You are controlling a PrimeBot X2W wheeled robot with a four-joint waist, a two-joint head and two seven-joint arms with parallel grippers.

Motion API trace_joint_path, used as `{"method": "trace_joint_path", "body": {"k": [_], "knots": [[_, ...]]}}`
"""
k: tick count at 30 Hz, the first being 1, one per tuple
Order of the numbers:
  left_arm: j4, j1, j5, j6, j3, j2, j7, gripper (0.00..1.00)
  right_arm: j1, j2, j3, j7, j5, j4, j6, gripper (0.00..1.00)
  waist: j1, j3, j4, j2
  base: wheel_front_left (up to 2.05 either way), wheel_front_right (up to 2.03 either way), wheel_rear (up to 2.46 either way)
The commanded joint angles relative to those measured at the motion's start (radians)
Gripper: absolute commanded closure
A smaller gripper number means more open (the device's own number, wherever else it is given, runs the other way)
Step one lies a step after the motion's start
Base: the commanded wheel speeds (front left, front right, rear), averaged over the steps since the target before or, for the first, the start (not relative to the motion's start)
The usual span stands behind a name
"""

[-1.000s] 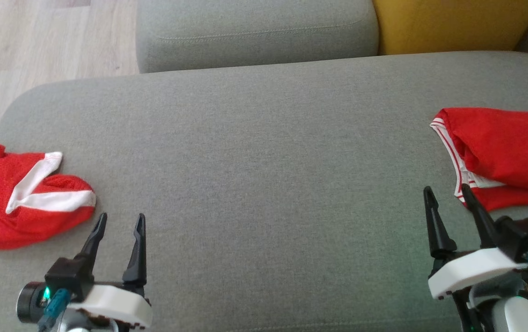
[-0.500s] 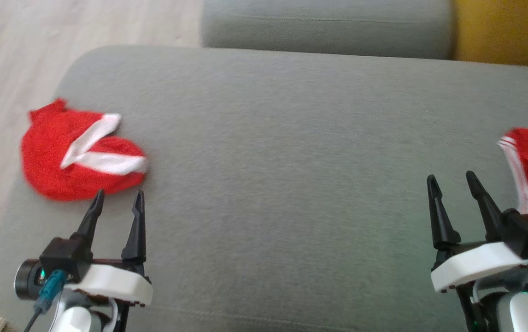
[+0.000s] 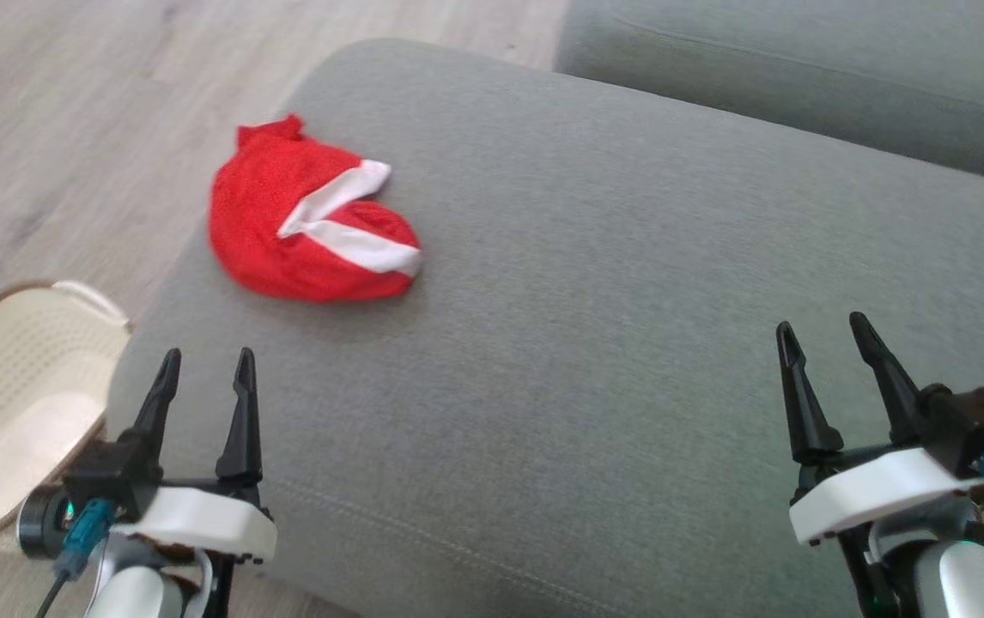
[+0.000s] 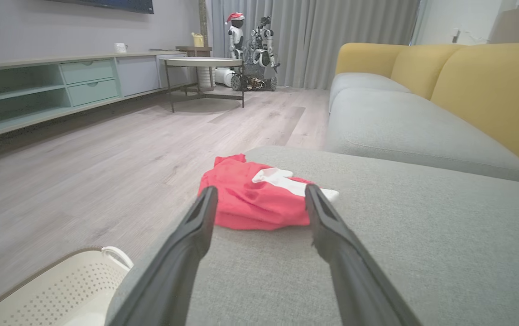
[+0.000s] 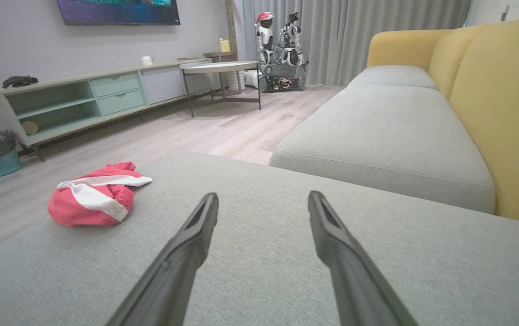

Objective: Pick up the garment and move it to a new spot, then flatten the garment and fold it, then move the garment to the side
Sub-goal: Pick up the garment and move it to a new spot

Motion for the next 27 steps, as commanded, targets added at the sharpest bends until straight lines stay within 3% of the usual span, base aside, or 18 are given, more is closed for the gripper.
{"method": "trace_joint_path", "body": {"k": [1,19,27], "knots": [[-0.028,-0.046,-0.006,0.005,0.041,0.01,-0.011,0.0,-0.036,-0.005,0.024,0.007,-0.002,-0.042,-0.001,0.0,0.0,-0.003,0.024,0.0,0.0,0.0,0.0],[-0.032,-0.055,-0.002,0.003,0.048,0.0,-0.013,0.0,-0.038,-0.005,0.022,0.016,-0.005,-0.046,-0.001,0.0,0.0,0.005,0.036,0.0,0.0,0.0,0.0],[-0.017,-0.237,0.018,-0.022,0.072,-0.026,-0.014,0.0,-0.086,-0.008,0.023,0.054,-0.032,-0.096,-0.001,0.0,0.0,0.109,0.004,0.0,0.0,0.0,0.0]]}}
